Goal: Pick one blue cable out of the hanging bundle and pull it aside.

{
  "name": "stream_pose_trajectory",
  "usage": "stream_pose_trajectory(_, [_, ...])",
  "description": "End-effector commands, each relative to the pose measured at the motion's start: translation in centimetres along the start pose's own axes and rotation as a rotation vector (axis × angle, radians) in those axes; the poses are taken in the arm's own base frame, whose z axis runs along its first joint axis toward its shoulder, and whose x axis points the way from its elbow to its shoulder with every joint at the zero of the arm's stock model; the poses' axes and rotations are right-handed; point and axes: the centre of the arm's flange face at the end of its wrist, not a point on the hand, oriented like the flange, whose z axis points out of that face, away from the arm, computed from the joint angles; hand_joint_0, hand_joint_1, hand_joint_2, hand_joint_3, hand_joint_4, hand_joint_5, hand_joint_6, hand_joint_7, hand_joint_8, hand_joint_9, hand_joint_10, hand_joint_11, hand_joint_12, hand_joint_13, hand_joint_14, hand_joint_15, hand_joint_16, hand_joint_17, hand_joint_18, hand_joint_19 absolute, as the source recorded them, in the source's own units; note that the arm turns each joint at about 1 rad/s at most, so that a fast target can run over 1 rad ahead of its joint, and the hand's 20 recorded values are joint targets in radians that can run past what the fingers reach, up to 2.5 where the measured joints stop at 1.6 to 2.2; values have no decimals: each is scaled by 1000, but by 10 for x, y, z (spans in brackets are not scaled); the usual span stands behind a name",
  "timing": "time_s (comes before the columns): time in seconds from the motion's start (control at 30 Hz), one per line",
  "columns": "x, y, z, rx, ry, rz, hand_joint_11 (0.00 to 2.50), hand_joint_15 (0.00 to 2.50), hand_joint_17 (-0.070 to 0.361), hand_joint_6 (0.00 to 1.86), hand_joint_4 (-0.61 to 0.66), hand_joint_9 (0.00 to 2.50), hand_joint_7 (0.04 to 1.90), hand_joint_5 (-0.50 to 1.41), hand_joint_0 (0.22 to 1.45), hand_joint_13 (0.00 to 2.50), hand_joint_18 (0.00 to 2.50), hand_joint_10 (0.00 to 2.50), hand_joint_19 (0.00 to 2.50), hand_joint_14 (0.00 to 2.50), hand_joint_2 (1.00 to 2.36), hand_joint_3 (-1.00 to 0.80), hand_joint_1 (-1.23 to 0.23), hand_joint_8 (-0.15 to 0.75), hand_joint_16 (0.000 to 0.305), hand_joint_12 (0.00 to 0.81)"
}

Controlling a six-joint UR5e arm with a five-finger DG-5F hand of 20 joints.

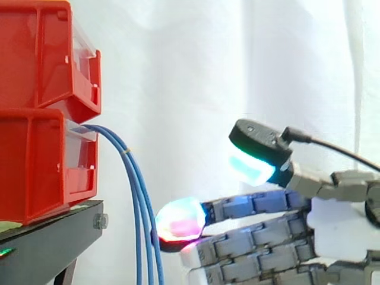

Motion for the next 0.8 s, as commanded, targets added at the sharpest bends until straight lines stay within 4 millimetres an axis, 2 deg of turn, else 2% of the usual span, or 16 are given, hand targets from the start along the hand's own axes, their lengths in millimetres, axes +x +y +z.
stream_pose_trajectory(0.0, [9,-17,16,1,-3,21,107,246,106,501,218,643,659,-198,519,602,447,3,300,10,1000,-500,-544,243,47,271])
stream_pose_trajectory(0.13, [19,-34,28,8,-4,49,106,242,106,501,218,642,661,-198,519,601,446,3,296,10,1000,-500,-544,243,47,270])
stream_pose_trajectory(0.37, [20,-33,31,-13,-6,34,107,247,106,501,218,642,661,-198,518,603,446,3,296,10,1000,-500,-544,241,47,270])
stream_pose_trajectory(0.57, [33,-57,37,-80,8,78,99,247,106,501,218,641,661,-198,518,603,446,3,296,10,1000,-500,-543,241,47,270])
stream_pose_trajectory(0.77, [35,-53,40,-118,20,93,106,246,106,501,218,642,659,-198,518,604,446,3,296,10,1000,-500,-543,242,47,268])
